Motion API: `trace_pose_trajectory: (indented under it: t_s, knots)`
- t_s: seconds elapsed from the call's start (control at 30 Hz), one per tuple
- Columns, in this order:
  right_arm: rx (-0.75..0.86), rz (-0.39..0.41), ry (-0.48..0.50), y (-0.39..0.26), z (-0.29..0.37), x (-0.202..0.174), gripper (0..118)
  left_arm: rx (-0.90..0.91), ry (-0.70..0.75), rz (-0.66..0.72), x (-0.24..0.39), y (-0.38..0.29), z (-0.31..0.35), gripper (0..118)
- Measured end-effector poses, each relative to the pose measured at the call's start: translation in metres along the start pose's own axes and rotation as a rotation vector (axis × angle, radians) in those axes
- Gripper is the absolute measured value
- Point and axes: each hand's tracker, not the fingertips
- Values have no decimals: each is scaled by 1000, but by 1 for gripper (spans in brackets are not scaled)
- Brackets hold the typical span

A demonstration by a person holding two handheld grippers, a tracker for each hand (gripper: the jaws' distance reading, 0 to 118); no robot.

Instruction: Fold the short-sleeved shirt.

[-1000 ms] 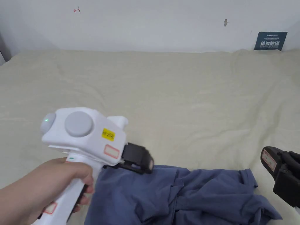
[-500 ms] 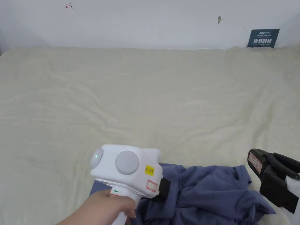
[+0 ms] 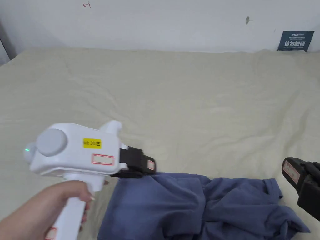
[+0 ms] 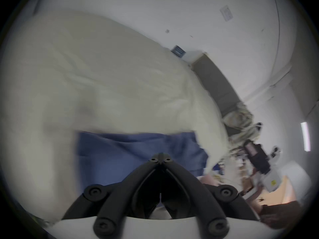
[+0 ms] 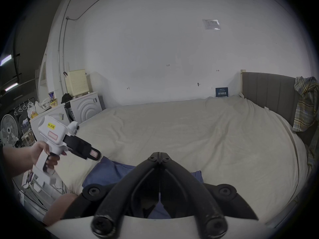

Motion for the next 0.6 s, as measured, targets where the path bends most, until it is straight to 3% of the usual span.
trace_pose_trajectory:
  t_s: [0.1, 0.13, 0.17, 0.2, 0.23, 0.27, 0.3, 0.43, 0.53, 0.6]
  knots:
    - [5, 21, -2, -1, -2, -4, 0, -7, 25, 34, -53, 1, 20, 3]
    - [1, 23, -6, -2, -3, -5, 0, -19, -14, 56, -71, 0, 22, 22]
    - [-8, 24, -13, -3, -5, -6, 0, -54, -99, 103, -93, -4, 23, 22]
    - [-13, 21, -14, -3, -6, -7, 0, -78, -170, 182, -108, -8, 20, 32]
    - [-16, 17, -13, -3, -7, -8, 0, -107, -201, 239, -120, -13, 15, 57]
    - [-20, 12, -11, -3, -8, -9, 0, -152, -238, 282, -131, -20, 8, 98]
    - [-24, 8, -9, -3, -8, -11, 0, -35, -363, 300, -136, -20, 11, 118]
    - [-41, 15, 6, -7, -14, -12, 0, -197, -445, 412, -149, -34, -13, 118]
    - [-74, 11, -20, -10, -19, -12, 0, -134, -639, 410, -138, -41, -54, 118]
    - [-86, -1, -21, -10, -20, -11, 0, -205, -586, 408, -117, -43, -79, 118]
